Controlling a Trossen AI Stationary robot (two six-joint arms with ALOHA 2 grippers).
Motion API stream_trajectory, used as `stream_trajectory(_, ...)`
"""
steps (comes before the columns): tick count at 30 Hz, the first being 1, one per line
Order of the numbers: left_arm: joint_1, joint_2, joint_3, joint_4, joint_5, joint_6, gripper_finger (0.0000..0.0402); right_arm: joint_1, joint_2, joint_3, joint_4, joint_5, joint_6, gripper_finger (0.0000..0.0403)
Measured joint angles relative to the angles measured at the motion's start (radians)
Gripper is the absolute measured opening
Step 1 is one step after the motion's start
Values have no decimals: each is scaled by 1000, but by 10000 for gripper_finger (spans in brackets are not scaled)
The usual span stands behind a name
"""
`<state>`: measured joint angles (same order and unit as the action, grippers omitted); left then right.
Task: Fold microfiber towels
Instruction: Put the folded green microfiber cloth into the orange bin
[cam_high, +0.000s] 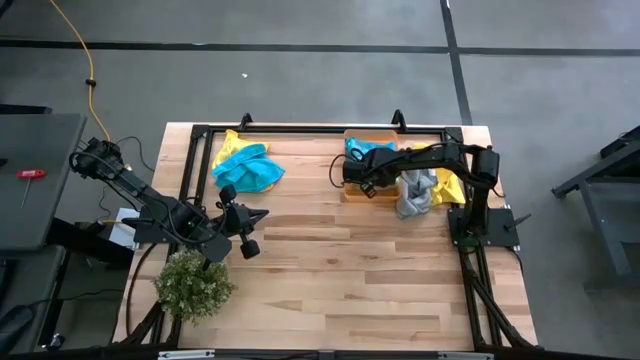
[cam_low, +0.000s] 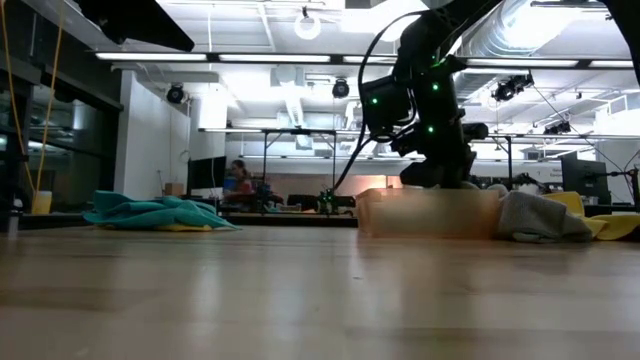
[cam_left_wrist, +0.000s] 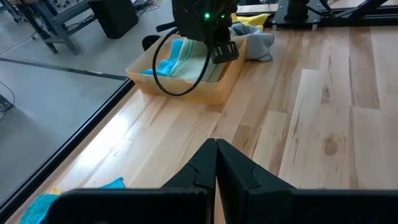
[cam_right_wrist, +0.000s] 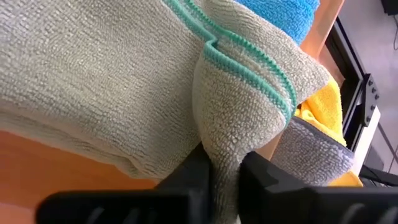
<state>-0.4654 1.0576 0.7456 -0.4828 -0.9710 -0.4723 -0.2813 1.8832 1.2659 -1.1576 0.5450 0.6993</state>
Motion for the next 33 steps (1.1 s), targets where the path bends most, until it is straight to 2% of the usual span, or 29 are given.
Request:
stream_trajectory(3,0,0,0,0,0,-4,0,0,0,0,0,9,-26,77)
stream_trajectory(11,0,0,0,-19,0,-15,0,25,-60,0,-72,157,-79,183)
stream_trajectory(15,0,0,0,-22,0,-15,0,51,-149,1,-91,200,-80,203)
stream_trajectory(19,0,0,0,-22,0,-21,0,67,-227,1,-86,129,-94,205)
stream_trajectory(24,0,0,0,-22,0,-23,0,67,-269,1,-76,117,-71,193)
stream_trajectory(27,0,0,0,-22,0,-23,0,63,-269,-6,-10,97,-84,165)
stream_trajectory(29,0,0,0,-22,0,-23,0,58,-269,-25,50,69,-119,130)
stream_trajectory(33,0,0,0,-22,0,-23,0,21,-269,-81,89,67,-139,26)
